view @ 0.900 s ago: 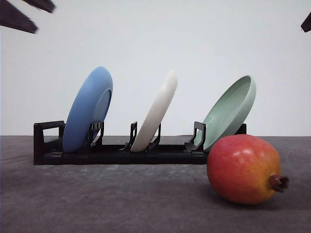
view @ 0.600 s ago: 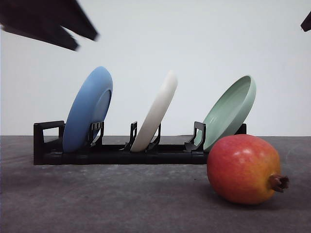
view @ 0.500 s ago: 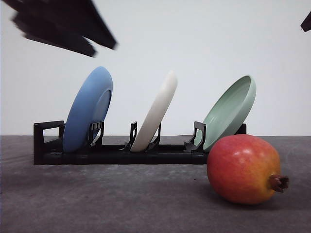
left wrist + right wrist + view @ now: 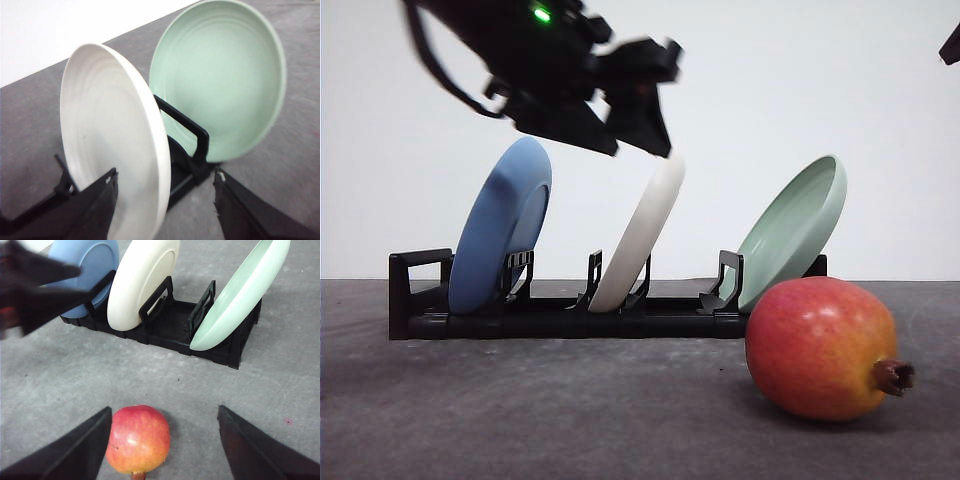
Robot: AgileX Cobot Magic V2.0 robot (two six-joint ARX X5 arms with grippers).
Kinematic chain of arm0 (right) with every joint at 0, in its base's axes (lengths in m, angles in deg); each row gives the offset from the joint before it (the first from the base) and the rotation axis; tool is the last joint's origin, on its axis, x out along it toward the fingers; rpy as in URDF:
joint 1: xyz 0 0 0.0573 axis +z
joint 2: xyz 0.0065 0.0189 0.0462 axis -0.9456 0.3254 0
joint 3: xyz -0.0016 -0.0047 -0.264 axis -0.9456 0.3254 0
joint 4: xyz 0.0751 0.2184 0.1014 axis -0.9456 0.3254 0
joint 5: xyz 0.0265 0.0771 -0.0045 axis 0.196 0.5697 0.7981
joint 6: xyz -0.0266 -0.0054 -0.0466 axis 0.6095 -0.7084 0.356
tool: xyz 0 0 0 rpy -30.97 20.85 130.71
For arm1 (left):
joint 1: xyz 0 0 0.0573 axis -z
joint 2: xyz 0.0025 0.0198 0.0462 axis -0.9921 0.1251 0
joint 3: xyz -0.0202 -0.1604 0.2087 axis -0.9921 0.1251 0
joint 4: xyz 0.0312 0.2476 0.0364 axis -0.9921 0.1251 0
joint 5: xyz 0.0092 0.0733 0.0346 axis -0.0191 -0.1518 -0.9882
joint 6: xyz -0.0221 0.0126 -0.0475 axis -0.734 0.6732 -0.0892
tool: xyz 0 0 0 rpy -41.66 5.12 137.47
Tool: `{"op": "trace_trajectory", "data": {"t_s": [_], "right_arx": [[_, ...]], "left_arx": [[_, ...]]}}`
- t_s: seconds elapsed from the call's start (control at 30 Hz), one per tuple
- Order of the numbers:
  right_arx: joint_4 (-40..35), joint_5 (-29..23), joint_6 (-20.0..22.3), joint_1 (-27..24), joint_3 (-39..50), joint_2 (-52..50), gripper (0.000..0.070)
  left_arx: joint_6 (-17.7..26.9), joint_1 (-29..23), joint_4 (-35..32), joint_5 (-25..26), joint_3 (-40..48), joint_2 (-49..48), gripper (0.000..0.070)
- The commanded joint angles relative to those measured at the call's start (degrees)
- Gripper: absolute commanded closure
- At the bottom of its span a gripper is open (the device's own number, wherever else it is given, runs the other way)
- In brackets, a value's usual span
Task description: Place pomegranate in white plate
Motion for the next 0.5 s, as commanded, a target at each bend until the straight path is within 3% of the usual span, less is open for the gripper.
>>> {"op": "trace_trajectory", "data": {"t_s": [0.0,0.27,0.47], "right_arx": [[-0.55,0.06,-0.61,0.25,-1.03,0.17,0.0272],[-0.55,0.06,-0.59,0.26,-1.03,0.17,0.0273],[-0.55,0.04,-0.59,0.25,-1.03,0.17,0.0273]], "left_arx": [[-0.60,0.63,-0.50,-0.31,-2.79,3.35,0.0334],[-0.85,0.15,3.15,-2.97,-12.21,14.01,0.0335],[-0.90,-0.11,5.69,-5.98,-15.11,16.43,0.0352]]}}
